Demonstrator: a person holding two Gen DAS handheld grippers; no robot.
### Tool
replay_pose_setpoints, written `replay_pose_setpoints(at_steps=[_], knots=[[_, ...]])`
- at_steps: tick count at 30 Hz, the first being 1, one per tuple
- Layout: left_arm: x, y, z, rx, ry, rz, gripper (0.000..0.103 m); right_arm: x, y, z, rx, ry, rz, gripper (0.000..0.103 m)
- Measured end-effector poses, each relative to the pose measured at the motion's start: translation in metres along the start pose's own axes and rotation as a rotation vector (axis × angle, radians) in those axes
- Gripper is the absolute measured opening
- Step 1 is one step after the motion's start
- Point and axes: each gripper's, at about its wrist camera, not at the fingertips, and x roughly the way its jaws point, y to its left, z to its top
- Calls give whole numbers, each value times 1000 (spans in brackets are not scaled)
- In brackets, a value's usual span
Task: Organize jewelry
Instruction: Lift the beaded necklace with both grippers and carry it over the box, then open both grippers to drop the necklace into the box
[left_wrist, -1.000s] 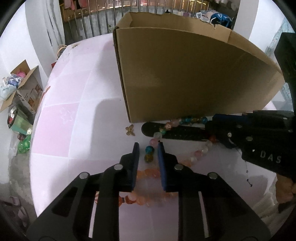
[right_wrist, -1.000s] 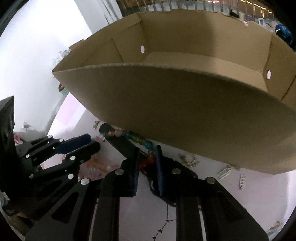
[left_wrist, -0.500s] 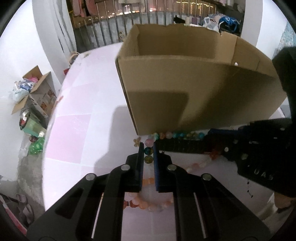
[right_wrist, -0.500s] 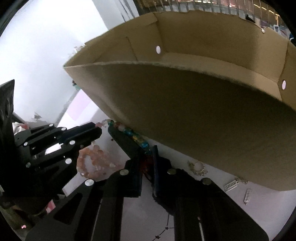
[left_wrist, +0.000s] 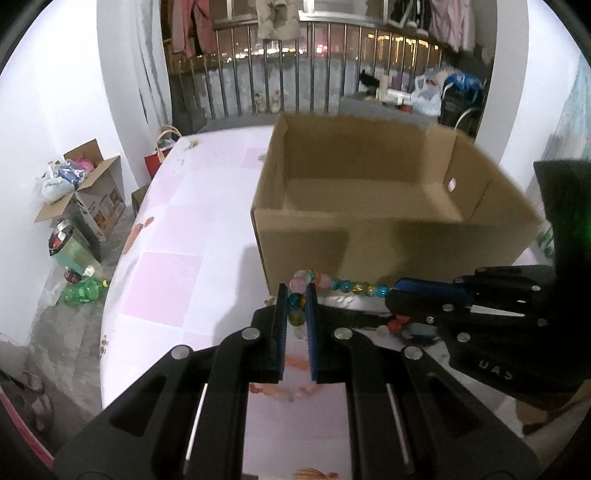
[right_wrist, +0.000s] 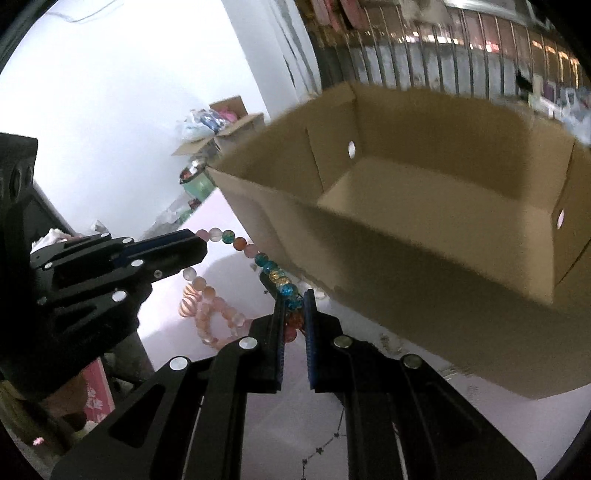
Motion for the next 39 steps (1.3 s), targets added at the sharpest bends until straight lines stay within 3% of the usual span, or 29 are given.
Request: replay_pose_setpoints(at_steps=[7, 12, 18, 26, 30, 36, 39], knots=[[-61, -9, 37, 67, -165, -61, 8, -66, 22, 21, -75, -195, -44, 10], [-65, -18, 90, 161, -224, -135, 8, -70, 2, 69, -30, -201, -61, 10], [3, -24, 148, 198, -117, -155, 8, -8, -55, 134, 103, 31, -43, 10], [125, -30, 178, 248, 152, -109, 8, 74, -104, 157, 188, 273, -75, 10], [162, -23, 184, 234, 236, -86, 9, 101, -123, 156, 250, 337, -63, 10], [179, -25, 185, 226, 264, -93, 9, 129, -142, 153, 295, 383, -69, 10], [177, -26, 186, 229, 254, -94, 19, 130, -147, 152, 301, 386, -85, 11]])
